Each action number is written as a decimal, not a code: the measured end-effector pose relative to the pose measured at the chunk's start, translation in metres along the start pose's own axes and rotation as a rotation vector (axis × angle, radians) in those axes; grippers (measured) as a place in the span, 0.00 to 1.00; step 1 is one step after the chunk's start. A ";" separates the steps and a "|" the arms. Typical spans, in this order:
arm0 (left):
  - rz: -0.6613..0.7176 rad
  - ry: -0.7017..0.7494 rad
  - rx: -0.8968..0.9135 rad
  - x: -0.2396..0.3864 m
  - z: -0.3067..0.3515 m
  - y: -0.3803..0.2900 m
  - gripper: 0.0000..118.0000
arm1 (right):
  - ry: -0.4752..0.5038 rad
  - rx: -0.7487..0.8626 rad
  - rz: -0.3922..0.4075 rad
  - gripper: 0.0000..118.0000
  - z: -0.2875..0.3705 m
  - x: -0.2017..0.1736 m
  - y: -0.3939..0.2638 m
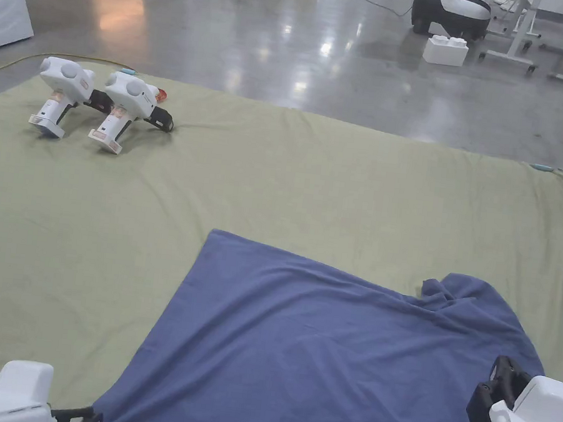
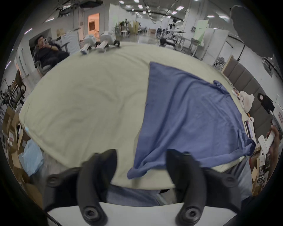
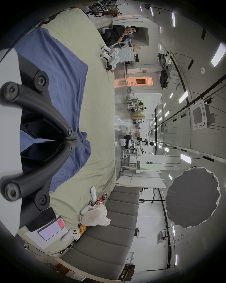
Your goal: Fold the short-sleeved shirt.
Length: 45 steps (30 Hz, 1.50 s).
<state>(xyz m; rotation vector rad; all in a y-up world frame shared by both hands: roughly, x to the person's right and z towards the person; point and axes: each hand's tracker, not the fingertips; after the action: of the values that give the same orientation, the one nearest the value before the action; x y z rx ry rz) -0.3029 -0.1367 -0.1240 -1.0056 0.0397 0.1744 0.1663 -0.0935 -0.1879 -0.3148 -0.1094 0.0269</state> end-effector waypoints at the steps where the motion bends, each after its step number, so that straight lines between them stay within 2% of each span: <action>1: 0.004 0.010 -0.004 0.000 -0.003 -0.002 0.69 | -0.003 -0.006 -0.002 0.00 -0.001 0.001 -0.001; 7: 0.051 0.061 -0.011 -0.001 -0.022 0.002 0.69 | -0.010 -0.044 -0.008 0.00 -0.002 0.004 -0.008; 10: 0.043 0.085 -0.040 0.000 -0.037 0.003 0.60 | -0.011 -0.060 -0.009 0.00 -0.002 0.006 -0.011; 15: 0.019 0.091 -0.039 0.005 -0.045 0.001 0.57 | -0.021 -0.086 -0.014 0.00 -0.001 0.011 -0.018; 16: 0.002 0.089 -0.040 0.007 -0.042 -0.001 0.53 | -0.023 -0.090 -0.017 0.00 0.000 0.012 -0.019; 18: -0.015 0.066 -0.038 0.012 -0.037 -0.001 0.38 | -0.024 -0.098 -0.021 0.00 0.000 0.014 -0.021; 19: -0.031 0.043 -0.041 0.015 -0.036 -0.001 0.29 | -0.023 -0.103 -0.020 0.00 0.001 0.014 -0.022; 20: -0.044 0.023 -0.044 0.017 -0.035 -0.001 0.16 | -0.024 -0.106 -0.019 0.00 0.002 0.015 -0.023; 21: -0.052 0.010 -0.046 0.020 -0.035 -0.001 0.10 | -0.025 -0.110 -0.018 0.00 0.004 0.017 -0.024; 23: -0.107 0.046 -0.049 0.027 -0.035 -0.002 0.05 | -0.023 -0.118 -0.019 0.00 0.007 0.021 -0.025; 28: -0.061 0.027 -0.025 0.018 -0.029 -0.004 0.04 | -0.009 -0.156 -0.023 0.00 0.023 0.046 -0.024; 31: -0.065 0.015 -0.013 0.013 -0.024 -0.006 0.04 | 0.003 -0.228 0.031 0.02 0.033 0.065 -0.028; 32: -0.067 0.014 -0.011 0.014 -0.024 -0.007 0.04 | -0.005 -0.259 0.047 0.11 0.036 0.071 -0.030; 35: -0.068 0.009 0.001 0.014 -0.019 -0.007 0.04 | -0.026 -0.368 0.071 0.62 0.047 0.091 -0.039; 36: -0.070 0.009 0.001 0.016 -0.019 -0.006 0.04 | -0.026 -0.414 0.078 0.66 0.051 0.097 -0.043; 42: -0.083 0.014 -0.002 0.018 -0.022 -0.005 0.04 | -0.043 -0.626 0.028 0.66 0.064 0.116 -0.074; 45: -0.084 0.015 -0.004 0.017 -0.025 -0.006 0.04 | -0.029 -0.722 0.062 0.65 0.061 0.117 -0.093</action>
<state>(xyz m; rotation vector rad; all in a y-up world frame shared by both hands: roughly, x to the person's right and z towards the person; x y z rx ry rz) -0.2839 -0.1586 -0.1346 -1.0106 0.0108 0.0906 0.2763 -0.1577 -0.0899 -1.0399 -0.1359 0.0533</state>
